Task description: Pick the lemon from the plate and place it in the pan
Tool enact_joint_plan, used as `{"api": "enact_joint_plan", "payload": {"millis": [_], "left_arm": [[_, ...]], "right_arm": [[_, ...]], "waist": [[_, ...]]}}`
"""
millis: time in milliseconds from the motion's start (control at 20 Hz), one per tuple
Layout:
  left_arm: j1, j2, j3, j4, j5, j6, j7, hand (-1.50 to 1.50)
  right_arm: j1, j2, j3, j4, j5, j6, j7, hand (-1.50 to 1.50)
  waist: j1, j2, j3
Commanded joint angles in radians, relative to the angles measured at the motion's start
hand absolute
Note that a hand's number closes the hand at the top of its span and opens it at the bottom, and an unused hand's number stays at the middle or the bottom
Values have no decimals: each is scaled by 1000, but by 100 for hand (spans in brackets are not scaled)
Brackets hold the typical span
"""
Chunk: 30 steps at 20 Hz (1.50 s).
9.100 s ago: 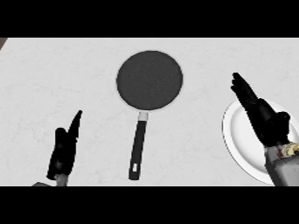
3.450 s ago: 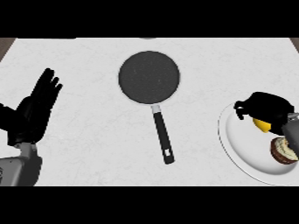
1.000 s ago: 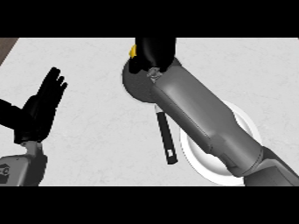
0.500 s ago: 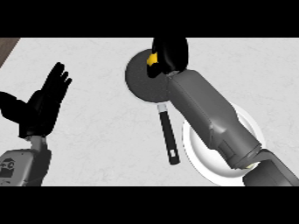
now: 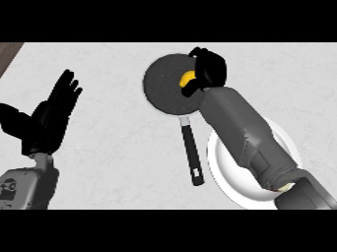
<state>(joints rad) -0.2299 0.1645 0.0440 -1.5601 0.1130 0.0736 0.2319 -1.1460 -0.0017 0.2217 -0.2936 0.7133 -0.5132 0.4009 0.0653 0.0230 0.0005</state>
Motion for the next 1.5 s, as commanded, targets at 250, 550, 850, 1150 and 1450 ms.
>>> {"api": "enact_joint_plan", "payload": {"millis": [250,550,850,1150,1450], "left_arm": [[21,5,7,-18,-4,0,6,0],[76,13,30,-38,8,-3,1,0],[70,24,62,-40,11,13,18,0],[125,-9,29,-75,-10,21,1,0],[86,2,48,-54,7,-6,17,0]], "right_arm": [[14,-9,-169,-48,-163,-102,-260,-150],[166,-56,-323,-207,-358,-52,-475,-150],[344,-85,-357,-451,-493,153,-558,-150],[621,-142,-322,-742,-587,383,-576,-150],[843,-173,-288,-1071,-590,389,-491,-150]], "waist": [[-18,-4,1],[-58,-21,1],[-94,-35,0],[-96,-35,-1],[-73,-26,-1]]}}
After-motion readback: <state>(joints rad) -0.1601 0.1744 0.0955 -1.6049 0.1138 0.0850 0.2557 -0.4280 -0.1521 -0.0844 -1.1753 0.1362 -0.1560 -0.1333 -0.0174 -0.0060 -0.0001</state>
